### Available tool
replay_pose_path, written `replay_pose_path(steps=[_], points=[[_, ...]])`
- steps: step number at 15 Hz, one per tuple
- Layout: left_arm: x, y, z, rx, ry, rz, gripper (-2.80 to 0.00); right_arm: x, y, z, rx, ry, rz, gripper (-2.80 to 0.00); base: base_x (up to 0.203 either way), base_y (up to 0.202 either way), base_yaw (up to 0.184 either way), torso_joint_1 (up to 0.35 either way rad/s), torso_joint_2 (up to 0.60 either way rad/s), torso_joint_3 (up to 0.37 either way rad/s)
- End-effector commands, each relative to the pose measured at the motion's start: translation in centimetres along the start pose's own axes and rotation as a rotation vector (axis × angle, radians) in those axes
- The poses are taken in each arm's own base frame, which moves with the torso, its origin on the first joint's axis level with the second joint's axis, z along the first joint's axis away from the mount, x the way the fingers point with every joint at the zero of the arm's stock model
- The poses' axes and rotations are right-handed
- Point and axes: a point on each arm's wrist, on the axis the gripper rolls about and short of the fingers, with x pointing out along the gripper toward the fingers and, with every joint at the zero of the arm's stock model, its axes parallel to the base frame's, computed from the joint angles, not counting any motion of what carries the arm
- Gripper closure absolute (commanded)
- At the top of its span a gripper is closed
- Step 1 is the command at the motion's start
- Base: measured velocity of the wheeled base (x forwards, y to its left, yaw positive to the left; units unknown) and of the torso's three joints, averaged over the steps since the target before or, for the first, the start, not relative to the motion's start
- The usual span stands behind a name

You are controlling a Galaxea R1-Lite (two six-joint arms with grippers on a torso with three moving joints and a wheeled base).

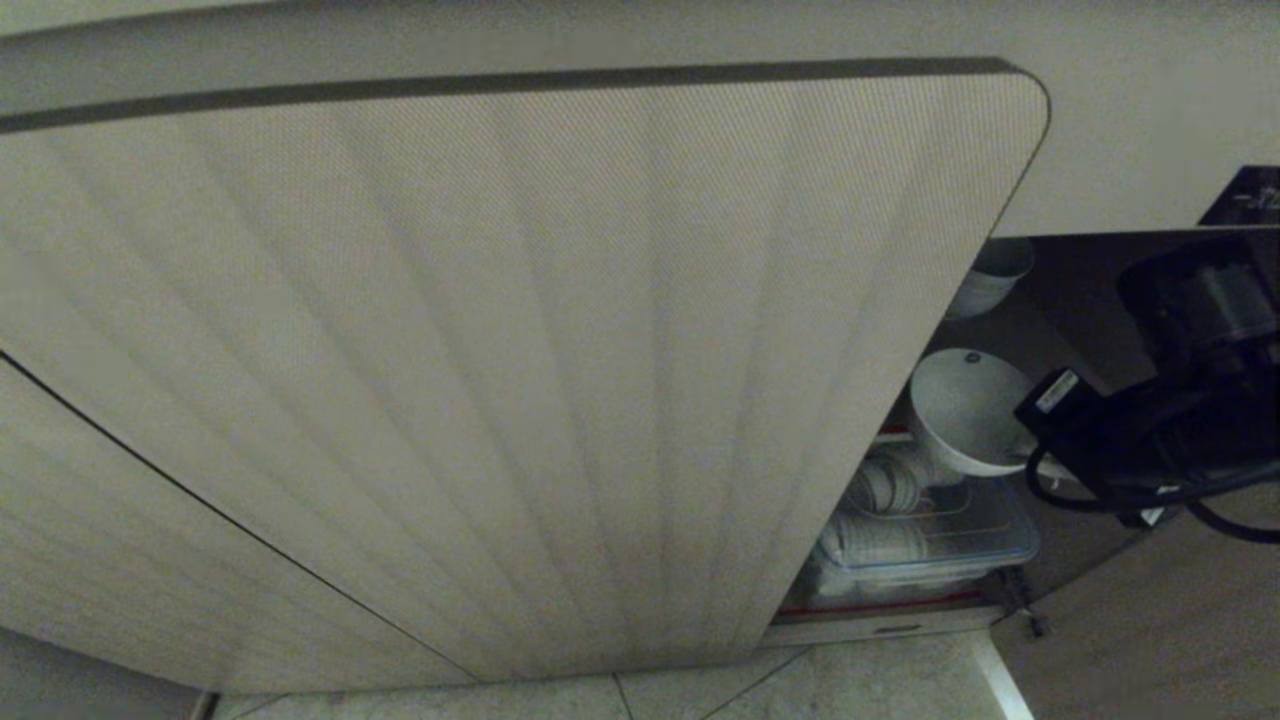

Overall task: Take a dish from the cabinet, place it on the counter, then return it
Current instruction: Put it back into the cabinet

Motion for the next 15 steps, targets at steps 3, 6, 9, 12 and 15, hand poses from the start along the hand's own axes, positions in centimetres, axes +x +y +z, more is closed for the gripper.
replay_pose_path(steps=[3,6,9,12,15], points=[[0.0,0.0,0.0,0.000,-0.001,0.001,0.00,1.1,0.2,0.1,0.026,-0.010,-0.018,0.00,0.000,0.000,0.000,0.000,0.00,0.000],[0.0,0.0,0.0,0.000,-0.001,0.001,0.00,1.8,0.8,0.3,0.038,-0.020,-0.022,0.00,0.000,0.000,0.000,0.000,0.00,0.000],[0.0,0.0,0.0,0.000,-0.001,0.001,0.00,2.4,1.1,0.5,0.039,-0.029,-0.032,0.00,0.000,0.000,0.000,0.000,0.00,0.000],[0.0,0.0,0.0,0.000,-0.001,0.001,0.00,2.9,1.6,0.7,0.041,-0.035,-0.035,0.00,0.000,0.000,0.000,0.000,0.00,0.000],[0.0,0.0,0.0,0.000,-0.001,0.001,0.00,3.3,2.0,0.9,0.041,-0.042,-0.036,0.00,0.000,0.000,0.000,0.000,0.00,0.000]])
